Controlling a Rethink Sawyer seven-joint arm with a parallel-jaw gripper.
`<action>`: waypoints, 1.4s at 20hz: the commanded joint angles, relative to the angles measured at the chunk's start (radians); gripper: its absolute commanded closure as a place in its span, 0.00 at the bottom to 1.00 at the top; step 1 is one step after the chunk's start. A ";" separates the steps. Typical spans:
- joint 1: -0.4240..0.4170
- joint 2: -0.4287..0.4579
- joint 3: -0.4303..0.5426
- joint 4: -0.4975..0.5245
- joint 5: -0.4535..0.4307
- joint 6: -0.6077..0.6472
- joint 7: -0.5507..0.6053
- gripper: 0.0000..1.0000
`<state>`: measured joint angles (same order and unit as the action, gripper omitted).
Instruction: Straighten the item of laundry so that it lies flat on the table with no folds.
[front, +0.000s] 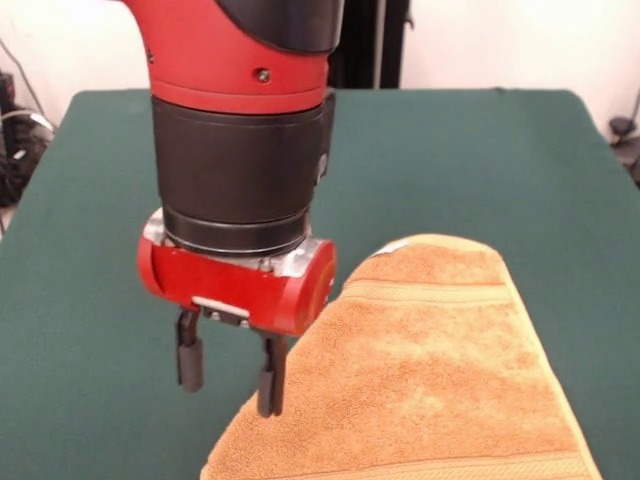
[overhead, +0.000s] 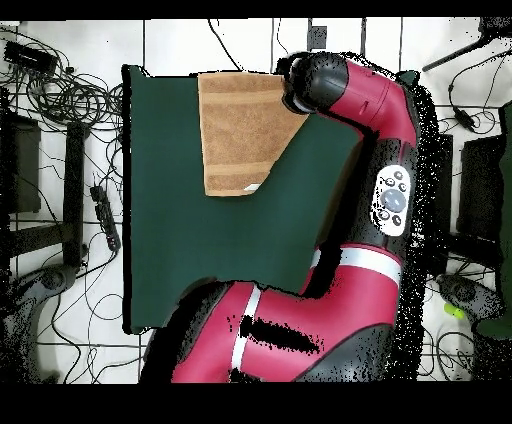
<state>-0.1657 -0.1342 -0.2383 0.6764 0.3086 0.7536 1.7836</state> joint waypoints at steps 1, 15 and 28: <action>0.005 0.036 0.156 0.253 0.000 -0.097 0.126 0.00; 0.049 0.021 0.096 0.255 -0.020 -0.076 0.172 0.00; 0.137 -0.024 0.028 0.344 -0.032 -0.169 0.233 0.00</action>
<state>-0.0788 -0.1470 -0.2444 0.8071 0.2994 0.5976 1.7836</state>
